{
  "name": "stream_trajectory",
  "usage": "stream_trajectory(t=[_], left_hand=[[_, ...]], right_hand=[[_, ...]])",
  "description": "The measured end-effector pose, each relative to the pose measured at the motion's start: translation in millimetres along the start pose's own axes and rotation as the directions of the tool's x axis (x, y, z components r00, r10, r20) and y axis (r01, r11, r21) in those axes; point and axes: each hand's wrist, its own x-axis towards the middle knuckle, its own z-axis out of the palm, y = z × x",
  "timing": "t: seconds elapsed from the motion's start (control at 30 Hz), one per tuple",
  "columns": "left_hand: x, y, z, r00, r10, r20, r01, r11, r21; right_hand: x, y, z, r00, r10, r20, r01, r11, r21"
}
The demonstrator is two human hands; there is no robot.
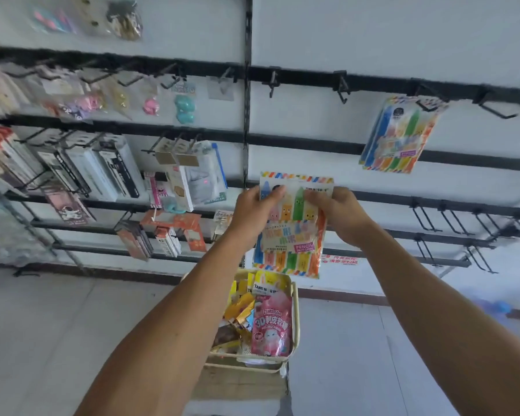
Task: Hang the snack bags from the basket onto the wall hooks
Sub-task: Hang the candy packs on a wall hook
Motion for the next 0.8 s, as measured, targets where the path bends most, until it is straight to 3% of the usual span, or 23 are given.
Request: stream_trajectory(t=[0.3, 0.47, 0.8], left_hand=[[-1.5, 43.2, 104.3, 0.993, 0.108, 0.051, -0.113, 0.988, 0.107], [-4.0, 59.9, 176.4, 0.988, 0.092, 0.123, -0.098, 0.994, 0.050], [20.9, 81.9, 257.9, 0.988, 0.155, 0.028, -0.157, 0.985, 0.070]], right_hand=[[-32.0, -12.3, -95.3, 0.986, -0.055, -0.158, 0.083, 0.982, 0.172], [-43.9, -16.6, -165.6, 0.976, -0.069, -0.205, 0.106, 0.979, 0.175], [-29.1, -24.2, -245.1, 0.981, -0.069, -0.179, 0.107, 0.971, 0.214]])
